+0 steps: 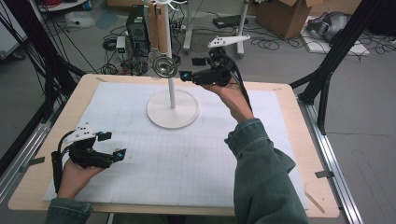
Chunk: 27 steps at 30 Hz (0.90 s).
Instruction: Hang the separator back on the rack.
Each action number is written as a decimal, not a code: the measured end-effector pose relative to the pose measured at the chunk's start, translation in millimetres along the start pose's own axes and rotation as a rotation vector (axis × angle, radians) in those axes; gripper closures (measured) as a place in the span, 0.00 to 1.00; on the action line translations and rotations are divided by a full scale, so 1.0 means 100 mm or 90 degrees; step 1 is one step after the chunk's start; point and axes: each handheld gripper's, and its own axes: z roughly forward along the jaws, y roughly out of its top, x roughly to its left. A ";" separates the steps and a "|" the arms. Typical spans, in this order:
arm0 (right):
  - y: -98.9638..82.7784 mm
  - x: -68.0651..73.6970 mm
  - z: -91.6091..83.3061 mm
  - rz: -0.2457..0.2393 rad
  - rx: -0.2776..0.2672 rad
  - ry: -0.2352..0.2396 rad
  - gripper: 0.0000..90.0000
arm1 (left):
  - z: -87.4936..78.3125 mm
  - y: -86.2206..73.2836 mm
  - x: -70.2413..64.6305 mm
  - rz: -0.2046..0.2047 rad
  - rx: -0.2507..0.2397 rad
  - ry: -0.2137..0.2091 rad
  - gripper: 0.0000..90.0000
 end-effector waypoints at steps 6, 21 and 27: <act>-0.20 -0.02 -0.03 0.016 0.011 -0.003 0.15 | 0.03 0.00 -0.01 -0.001 0.000 -0.003 0.06; -0.64 -0.02 -0.16 0.032 0.035 -0.030 0.11 | 0.08 -0.01 -0.05 -0.002 0.006 -0.007 0.02; -0.82 -0.01 -0.17 0.041 0.048 -0.047 0.04 | 0.09 0.00 -0.06 0.000 0.007 -0.009 0.02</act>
